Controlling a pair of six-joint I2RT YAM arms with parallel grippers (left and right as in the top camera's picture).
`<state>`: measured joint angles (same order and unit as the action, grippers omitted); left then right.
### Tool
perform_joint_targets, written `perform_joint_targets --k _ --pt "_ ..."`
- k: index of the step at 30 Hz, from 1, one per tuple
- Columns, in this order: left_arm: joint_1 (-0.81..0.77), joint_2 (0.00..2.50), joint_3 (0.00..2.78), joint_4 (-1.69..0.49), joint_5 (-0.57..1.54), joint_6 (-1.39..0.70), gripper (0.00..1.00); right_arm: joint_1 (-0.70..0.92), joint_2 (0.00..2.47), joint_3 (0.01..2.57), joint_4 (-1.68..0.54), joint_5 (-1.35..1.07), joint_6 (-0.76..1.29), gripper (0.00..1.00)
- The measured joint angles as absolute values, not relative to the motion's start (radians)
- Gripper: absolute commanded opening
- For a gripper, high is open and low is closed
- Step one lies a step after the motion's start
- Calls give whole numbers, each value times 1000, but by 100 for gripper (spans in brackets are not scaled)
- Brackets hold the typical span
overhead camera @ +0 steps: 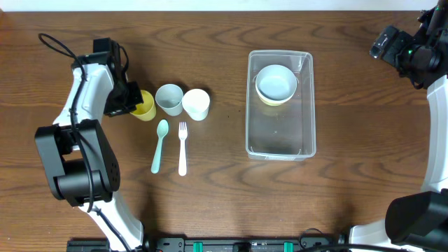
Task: Pack container
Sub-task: 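Carry the yellow cup into the container and release it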
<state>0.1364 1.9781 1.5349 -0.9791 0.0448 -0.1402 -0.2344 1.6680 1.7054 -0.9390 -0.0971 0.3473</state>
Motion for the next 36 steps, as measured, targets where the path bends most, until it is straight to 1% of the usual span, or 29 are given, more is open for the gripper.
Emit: perform_joint_targets --k 3,7,9,12,14,15,19,24,28,34,35,36 --pt "133 1939 1638 -1056 56 -106 6 -234 1668 1705 -939 -97 347 99" --pt "81 1798 1802 -1140 99 -35 6 -234 1668 1705 -939 -97 347 99" --pt "12 1710 1851 -1147 110 -10 6 -234 1668 1705 -939 -97 347 99" --pt "-156 1604 1881 -1134 125 15 6 -234 1668 1705 -939 -97 347 99" --pt "-296 1581 1885 -1104 138 28 6 -234 1668 1705 -939 -97 347 99" --pt "-340 1585 1885 -1091 144 31 6 -234 1668 1705 -939 -97 347 99" --pt "-532 1685 1885 -1011 144 47 6 -234 1668 1705 -939 -97 347 99" --pt "-677 1875 1880 -964 129 57 6 -234 1668 1705 -939 -97 347 99" --pt "-723 2007 1873 -962 100 59 6 -234 1668 1705 -939 -97 347 99" --pt "-728 2140 1872 -969 79 57 6 -234 1668 1705 -939 -97 347 99" --pt "-728 2154 1872 -968 75 57 10 -234 1668 1705 -939 -97 347 99" --pt "-728 2164 1872 -968 74 58 16 -234 1668 1705 -939 -97 347 99"
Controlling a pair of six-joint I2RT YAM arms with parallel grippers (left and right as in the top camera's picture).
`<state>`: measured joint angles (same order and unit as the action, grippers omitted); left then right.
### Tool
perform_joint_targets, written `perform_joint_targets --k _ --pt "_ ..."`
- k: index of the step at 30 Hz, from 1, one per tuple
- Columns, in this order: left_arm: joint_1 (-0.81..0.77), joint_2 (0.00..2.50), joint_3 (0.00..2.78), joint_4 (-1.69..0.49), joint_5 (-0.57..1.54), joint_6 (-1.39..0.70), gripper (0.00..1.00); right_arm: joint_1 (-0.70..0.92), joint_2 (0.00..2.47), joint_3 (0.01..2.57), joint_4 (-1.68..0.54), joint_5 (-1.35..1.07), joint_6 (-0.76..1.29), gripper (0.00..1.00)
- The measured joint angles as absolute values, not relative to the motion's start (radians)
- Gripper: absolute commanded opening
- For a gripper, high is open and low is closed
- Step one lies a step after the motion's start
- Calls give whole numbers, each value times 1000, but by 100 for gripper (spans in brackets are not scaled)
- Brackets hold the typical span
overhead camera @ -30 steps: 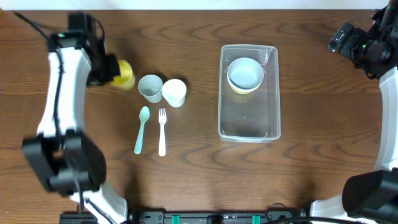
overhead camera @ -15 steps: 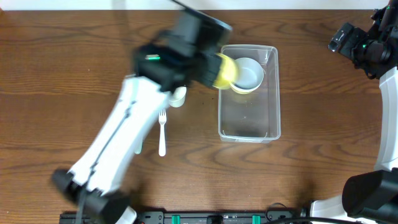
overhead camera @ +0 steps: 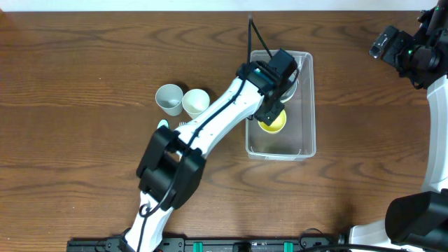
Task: Pack container
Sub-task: 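Carry the yellow cup into the container and release it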
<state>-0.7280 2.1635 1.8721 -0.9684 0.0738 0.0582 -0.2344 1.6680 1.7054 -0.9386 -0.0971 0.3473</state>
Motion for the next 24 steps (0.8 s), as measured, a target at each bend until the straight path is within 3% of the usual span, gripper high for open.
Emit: perform_joint_targets --k 3,5,10,16,24 --pt "-728 2171 1872 -965 47 60 41 -234 1668 1705 -939 -97 347 99" --pt "-728 2168 1872 -966 14 53 48 -234 1668 1705 -939 -97 347 99" --pt "-716 2156 1893 -1044 -27 53 53 -234 1668 1705 -939 -97 347 99" --pt "-645 2017 1966 -1194 -57 52 74 -234 1668 1705 -938 -97 347 99" --pt "-354 1744 2021 -1319 -72 41 77 -234 1668 1705 -939 -97 347 99"
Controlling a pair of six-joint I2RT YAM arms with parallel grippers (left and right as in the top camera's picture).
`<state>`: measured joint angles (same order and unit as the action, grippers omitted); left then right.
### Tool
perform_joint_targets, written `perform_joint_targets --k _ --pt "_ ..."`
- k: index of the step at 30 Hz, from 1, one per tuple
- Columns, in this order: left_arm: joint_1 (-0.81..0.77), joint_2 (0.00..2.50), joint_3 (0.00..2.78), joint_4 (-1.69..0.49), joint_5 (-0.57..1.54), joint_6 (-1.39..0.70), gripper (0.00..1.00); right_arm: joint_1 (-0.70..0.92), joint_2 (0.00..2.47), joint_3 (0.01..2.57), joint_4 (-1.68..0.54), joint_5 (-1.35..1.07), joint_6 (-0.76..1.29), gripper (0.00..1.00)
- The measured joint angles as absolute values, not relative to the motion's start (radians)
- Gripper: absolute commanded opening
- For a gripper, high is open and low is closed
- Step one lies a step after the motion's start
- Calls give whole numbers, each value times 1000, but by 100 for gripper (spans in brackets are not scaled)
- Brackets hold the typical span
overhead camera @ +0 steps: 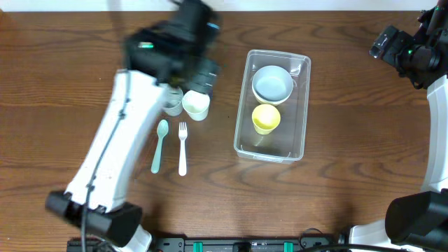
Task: Pack container
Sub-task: 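Carry the yellow cup into the container and release it, then grasp the grey cup with the left gripper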
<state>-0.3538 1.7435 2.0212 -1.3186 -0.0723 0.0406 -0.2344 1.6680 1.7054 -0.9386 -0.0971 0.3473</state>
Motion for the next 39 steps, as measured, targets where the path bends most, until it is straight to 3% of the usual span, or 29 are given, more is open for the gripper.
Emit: perform_joint_targets --k 8,15,16,19,20,32,39 --pt "-81 1864 1809 -1227 37 -11 77 -234 1668 1705 -939 -97 347 99" --pt "-36 2035 1651 -1102 114 -34 74 -234 1668 1705 -939 -97 347 99" --pt "-36 2054 1647 -1091 123 -35 69 -234 1668 1705 -939 -97 347 99" --pt "-39 2088 1646 -1073 133 -45 12 -234 1668 1705 -939 -97 347 99" --pt "-39 2094 1646 -1072 135 -48 6 -234 1668 1705 -939 -97 347 99" --pt "-59 1962 1796 -1185 129 -52 6 -234 1668 1705 -939 -97 347 99" --pt "-316 1652 1901 -1139 157 -25 6 -234 1668 1705 -939 -97 347 99"
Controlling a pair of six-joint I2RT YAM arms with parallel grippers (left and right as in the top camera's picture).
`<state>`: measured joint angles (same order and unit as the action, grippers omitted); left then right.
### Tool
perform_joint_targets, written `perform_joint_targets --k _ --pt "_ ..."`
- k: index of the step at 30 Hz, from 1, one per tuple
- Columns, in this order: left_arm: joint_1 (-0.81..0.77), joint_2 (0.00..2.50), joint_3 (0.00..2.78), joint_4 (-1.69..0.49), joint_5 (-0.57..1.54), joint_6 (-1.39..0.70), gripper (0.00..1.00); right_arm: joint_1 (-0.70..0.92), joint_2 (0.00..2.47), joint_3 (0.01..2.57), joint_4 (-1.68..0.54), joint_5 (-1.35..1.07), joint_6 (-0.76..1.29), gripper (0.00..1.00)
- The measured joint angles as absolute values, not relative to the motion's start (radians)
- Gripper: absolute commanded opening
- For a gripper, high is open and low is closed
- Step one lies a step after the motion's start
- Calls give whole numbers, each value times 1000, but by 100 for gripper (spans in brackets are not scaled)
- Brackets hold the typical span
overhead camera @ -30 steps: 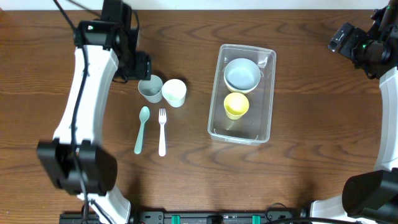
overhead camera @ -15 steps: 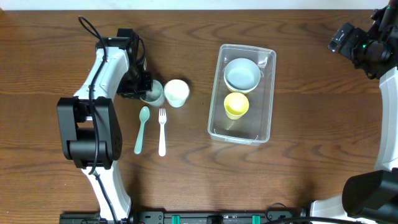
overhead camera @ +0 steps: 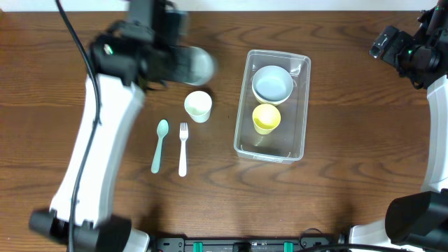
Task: Pack container
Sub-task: 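Grasp the grey cup with the left gripper, then place the grey cup into the yellow cup in the container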
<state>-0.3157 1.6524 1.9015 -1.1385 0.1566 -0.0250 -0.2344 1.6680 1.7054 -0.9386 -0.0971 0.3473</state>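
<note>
The clear plastic container (overhead camera: 302,105) lies right of centre and holds a white bowl (overhead camera: 272,84) at its far end and a yellow cup (overhead camera: 266,118) in front of it. My left gripper (overhead camera: 176,64) is raised high toward the camera and blurred. It is shut on a pale blue cup (overhead camera: 195,64). Below it a white cup (overhead camera: 198,106) stands on the table. A mint spoon (overhead camera: 159,145) and a white fork (overhead camera: 183,148) lie side by side. The right arm (overhead camera: 409,52) rests at the far right edge, and its fingers cannot be made out.
The brown wooden table (overhead camera: 350,196) carries everything. The raised left arm (overhead camera: 98,140) stretches over the table's left side. The container's near end has bare floor in front of the yellow cup.
The pale blue cup stood on the table beside the white cup, under my left gripper. Now it is off the table, held up high. The container and cutlery have not moved.
First my left gripper was on the yellow cup at the left end of the cup row, with only the bowl in the container. Then it was inside the container with that cup. Later the yellow cup stood there alone and the gripper was at the pale blue cup, now lifted.
</note>
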Motion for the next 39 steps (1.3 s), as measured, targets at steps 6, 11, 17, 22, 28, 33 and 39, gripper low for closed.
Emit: perform_joint_targets --k 6,11,17,22,28,33,39 --pt "-562 1700 1892 -1100 172 -3 6 -234 1668 1705 -939 -97 347 99" --pt "-688 1834 1874 -1094 105 8 6 -234 1668 1705 -939 -97 347 99" --pt "-735 1966 1872 -1087 40 16 6 -234 1668 1705 -939 -97 347 99" --pt "-730 2077 1872 -1061 -14 19 23 -234 1668 1705 -939 -97 347 99" --pt "-725 2094 1887 -1132 -56 -6 85 -234 1668 1705 -939 -97 347 99" --pt "-720 1999 1964 -1208 -68 -41 91 -234 1668 1705 -939 -97 347 99" --pt "-625 1769 2024 -1225 -118 -53 93 -234 1668 1705 -939 -97 347 99"
